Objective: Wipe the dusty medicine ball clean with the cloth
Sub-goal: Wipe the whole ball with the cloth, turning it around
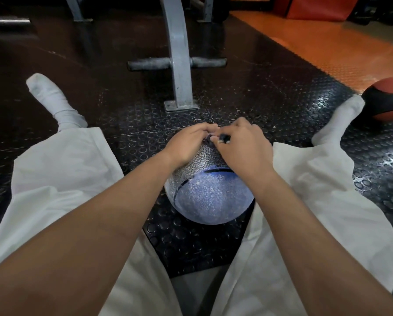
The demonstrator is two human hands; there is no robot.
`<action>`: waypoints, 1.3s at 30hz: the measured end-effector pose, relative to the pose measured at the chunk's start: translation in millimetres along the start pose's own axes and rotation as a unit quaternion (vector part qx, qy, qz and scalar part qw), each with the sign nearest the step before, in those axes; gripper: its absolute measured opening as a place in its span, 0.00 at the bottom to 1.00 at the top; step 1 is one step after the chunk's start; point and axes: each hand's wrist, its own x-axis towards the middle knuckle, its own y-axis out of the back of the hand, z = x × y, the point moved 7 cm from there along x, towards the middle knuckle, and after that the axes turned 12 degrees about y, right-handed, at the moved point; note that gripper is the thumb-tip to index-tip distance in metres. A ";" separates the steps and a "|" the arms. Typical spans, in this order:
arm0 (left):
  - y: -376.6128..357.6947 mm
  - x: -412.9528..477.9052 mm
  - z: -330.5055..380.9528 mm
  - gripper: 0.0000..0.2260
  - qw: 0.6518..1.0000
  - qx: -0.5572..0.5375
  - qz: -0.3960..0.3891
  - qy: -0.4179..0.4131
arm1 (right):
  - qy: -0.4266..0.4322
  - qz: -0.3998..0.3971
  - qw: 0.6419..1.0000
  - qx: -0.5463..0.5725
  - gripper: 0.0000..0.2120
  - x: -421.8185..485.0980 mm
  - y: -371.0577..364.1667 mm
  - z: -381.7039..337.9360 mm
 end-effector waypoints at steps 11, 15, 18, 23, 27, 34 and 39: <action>8.3 3.9 -20.5 0.14 0.997 -0.056 0.023 0.038 | 0.046 0.001 0.999 -0.017 0.08 -9.1 -3.6 -24.3; 7.8 -0.5 -19.4 0.15 0.997 -0.047 0.041 0.033 | -0.001 -0.013 1.000 -0.022 0.10 10.4 -5.6 -22.2; 11.0 -0.7 -18.0 0.16 0.995 -0.055 0.056 0.054 | 0.015 -0.010 0.999 -0.048 0.11 -6.8 -0.9 -31.5; 11.7 -5.6 -15.8 0.15 0.996 -0.034 0.061 0.062 | 0.048 -0.028 0.997 -0.046 0.10 -32.3 -0.8 -35.7; 9.2 -12.9 -10.6 0.16 0.997 -0.030 0.067 0.039 | 0.010 0.016 0.996 -0.092 0.12 -2.7 3.6 -30.0; 15.4 -8.2 -18.3 0.17 0.994 -0.023 0.091 0.048 | 0.027 0.008 0.998 -0.058 0.10 -6.6 0.8 -31.0; 14.0 -5.5 -14.8 0.17 0.995 -0.010 0.085 0.059 | 0.040 -0.017 0.999 -0.029 0.08 -32.4 0.4 -28.1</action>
